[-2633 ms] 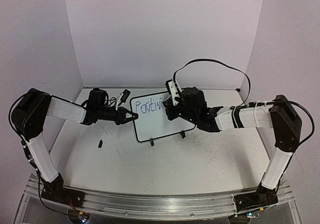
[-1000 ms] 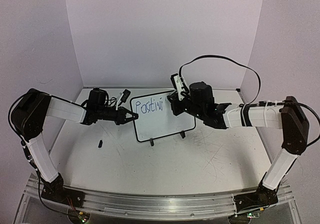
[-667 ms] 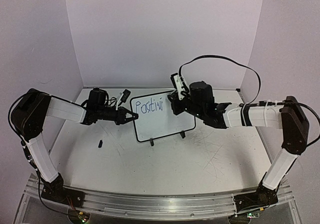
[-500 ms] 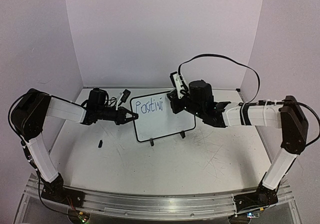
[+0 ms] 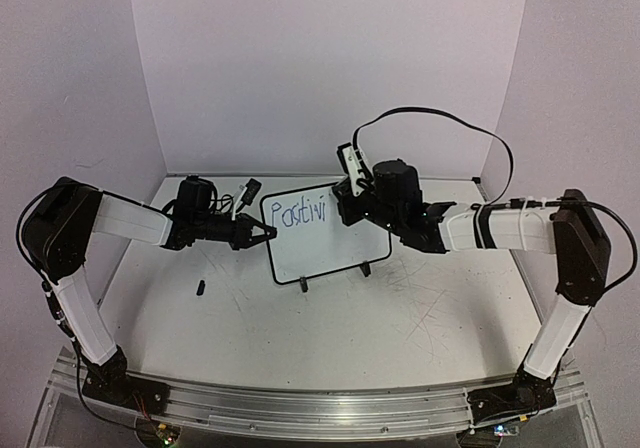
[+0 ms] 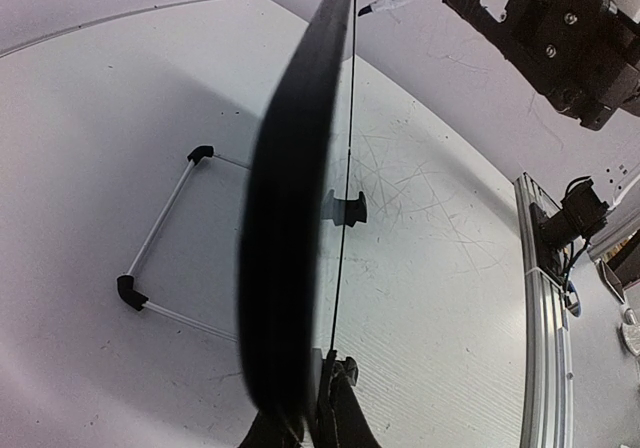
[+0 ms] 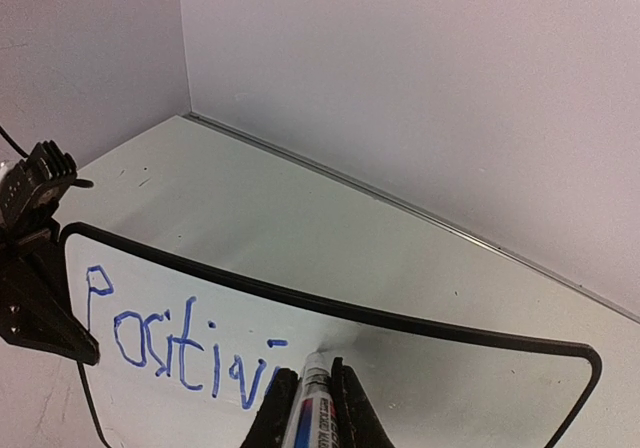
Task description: Write a sentence on the whiteboard
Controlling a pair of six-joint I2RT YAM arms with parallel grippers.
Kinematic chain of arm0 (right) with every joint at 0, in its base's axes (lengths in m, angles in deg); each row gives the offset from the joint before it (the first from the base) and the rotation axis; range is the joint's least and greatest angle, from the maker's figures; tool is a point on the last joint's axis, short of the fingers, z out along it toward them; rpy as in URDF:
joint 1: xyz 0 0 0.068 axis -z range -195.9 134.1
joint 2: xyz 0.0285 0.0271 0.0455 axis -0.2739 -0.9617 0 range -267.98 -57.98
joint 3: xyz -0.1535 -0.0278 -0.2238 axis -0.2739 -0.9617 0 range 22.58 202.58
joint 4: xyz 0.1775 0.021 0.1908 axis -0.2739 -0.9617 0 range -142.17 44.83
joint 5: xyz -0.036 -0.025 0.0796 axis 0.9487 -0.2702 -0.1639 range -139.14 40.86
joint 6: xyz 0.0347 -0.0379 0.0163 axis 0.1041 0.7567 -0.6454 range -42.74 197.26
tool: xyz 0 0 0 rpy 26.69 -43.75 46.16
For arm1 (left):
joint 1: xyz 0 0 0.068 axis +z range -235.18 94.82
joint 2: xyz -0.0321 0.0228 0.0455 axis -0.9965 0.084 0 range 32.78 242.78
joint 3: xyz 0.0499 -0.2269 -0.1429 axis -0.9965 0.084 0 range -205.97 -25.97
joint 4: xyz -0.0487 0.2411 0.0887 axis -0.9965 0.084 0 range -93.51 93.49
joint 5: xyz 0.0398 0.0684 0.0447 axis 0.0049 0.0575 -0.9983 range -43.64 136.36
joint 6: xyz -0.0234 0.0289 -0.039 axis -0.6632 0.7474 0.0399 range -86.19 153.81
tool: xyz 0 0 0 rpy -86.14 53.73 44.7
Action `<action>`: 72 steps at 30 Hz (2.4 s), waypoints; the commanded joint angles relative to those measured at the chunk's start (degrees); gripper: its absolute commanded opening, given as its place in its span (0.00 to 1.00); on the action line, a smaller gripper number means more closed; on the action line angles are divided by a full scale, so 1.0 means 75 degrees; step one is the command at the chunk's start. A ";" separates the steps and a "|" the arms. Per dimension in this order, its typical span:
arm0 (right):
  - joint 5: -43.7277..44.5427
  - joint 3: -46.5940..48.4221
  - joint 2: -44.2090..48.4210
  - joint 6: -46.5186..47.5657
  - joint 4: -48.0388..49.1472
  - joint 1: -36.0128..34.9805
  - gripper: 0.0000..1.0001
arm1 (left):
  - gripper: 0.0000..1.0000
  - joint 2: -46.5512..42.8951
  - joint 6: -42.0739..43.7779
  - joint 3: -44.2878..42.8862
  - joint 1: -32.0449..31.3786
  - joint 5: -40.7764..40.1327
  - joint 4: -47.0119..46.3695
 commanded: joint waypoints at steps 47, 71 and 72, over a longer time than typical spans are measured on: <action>0.0192 -0.0643 -0.0076 -0.0719 0.0071 -0.0147 0.00 | 0.00 -0.0039 0.0500 -0.0293 0.0106 -0.1595 0.0412; -0.0139 -0.0214 0.0114 -0.0284 0.0630 -0.0137 0.00 | 0.00 -0.0053 0.0703 -0.0307 0.0099 -0.1594 0.0459; -0.0106 -0.0174 0.0069 -0.0303 0.0627 -0.0137 0.00 | 0.00 -0.0064 0.0706 -0.0304 0.0096 -0.1598 0.0459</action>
